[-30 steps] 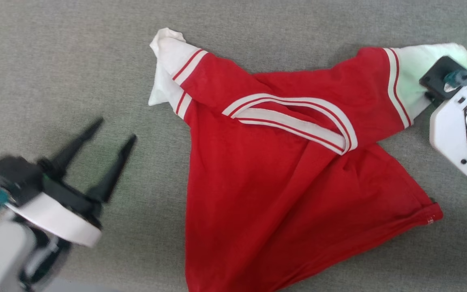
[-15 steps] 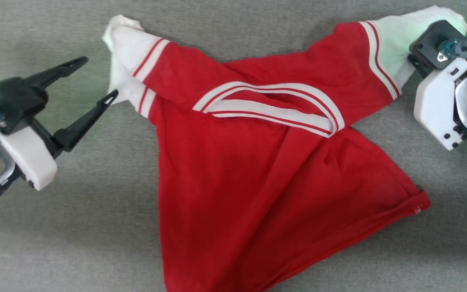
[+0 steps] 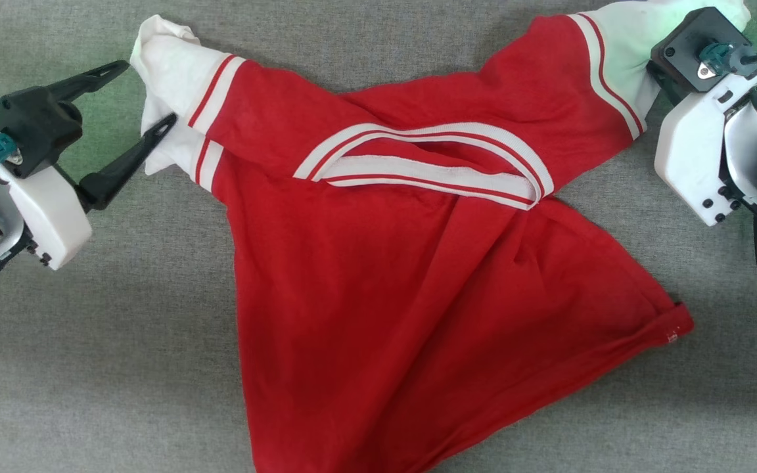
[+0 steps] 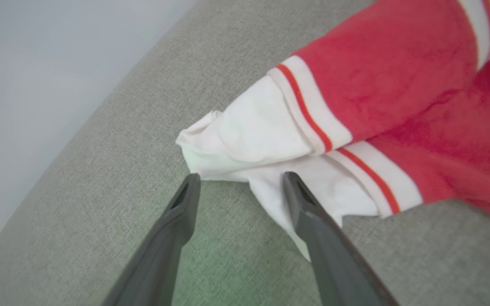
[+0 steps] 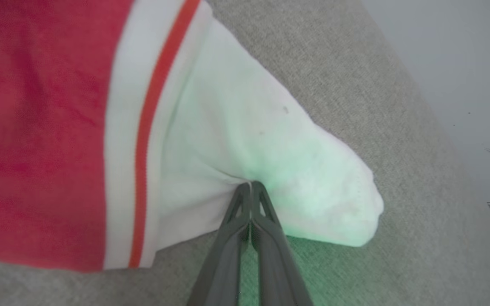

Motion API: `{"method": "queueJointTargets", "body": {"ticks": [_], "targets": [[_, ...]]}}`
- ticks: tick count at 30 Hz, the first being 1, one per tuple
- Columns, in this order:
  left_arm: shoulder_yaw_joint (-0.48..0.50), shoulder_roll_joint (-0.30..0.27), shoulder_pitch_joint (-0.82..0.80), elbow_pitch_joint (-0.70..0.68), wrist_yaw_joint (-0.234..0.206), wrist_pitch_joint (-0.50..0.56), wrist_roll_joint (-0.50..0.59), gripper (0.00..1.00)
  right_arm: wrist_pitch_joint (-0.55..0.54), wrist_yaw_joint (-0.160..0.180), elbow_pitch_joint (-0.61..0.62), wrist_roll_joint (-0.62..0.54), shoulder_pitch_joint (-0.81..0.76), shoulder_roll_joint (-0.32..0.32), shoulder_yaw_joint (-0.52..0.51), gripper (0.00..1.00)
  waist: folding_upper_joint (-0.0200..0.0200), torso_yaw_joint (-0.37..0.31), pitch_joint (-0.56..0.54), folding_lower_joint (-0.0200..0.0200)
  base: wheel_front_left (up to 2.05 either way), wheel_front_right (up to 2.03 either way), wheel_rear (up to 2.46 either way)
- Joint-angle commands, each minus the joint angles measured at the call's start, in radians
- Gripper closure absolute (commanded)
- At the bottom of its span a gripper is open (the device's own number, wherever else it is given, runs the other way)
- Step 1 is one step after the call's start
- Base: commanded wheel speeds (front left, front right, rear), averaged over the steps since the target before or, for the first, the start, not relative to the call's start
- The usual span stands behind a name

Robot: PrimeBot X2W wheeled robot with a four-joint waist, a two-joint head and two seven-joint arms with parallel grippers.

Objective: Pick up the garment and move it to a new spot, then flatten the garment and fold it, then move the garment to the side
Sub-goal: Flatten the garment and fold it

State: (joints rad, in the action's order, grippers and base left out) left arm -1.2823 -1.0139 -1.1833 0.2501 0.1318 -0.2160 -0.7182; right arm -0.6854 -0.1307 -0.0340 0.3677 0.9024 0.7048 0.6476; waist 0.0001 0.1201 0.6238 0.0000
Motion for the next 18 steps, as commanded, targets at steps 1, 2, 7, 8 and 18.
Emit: {"method": "queueJointTargets", "body": {"ticks": [1,2,7,8,18], "targets": [[0.002,-0.004,0.007,0.002,-0.003,-0.002,0.011,0.0,-0.01,0.0,-0.031,-0.004,-0.022,-0.009,0.024,1.0,-0.0001,-0.001,0.0,0.0,0.0,0.0,0.0],[0.002,-0.008,0.008,0.005,-0.003,-0.003,0.023,0.0,-0.009,0.0,-0.032,-0.004,-0.022,-0.01,0.025,1.0,-0.0001,-0.002,-0.001,0.0,0.0,0.0,0.0],[0.002,0.02,-0.022,0.026,-0.002,-0.028,0.018,0.0,-0.004,0.0,-0.04,-0.007,-0.019,-0.023,0.022,1.0,-0.0001,-0.005,0.008,0.0,0.0,0.0,0.0],[0.002,0.027,-0.026,0.029,-0.002,-0.032,0.026,0.0,-0.003,0.0,-0.041,-0.009,-0.016,-0.027,0.023,1.0,-0.0001,-0.006,0.011,0.0,0.0,0.0,0.0],[0.002,0.047,-0.055,0.037,-0.002,-0.044,0.094,0.0,0.014,0.0,-0.06,-0.015,-0.015,-0.058,0.033,1.0,-0.0001,-0.026,0.015,0.0,0.0,0.0,0.0]]}}
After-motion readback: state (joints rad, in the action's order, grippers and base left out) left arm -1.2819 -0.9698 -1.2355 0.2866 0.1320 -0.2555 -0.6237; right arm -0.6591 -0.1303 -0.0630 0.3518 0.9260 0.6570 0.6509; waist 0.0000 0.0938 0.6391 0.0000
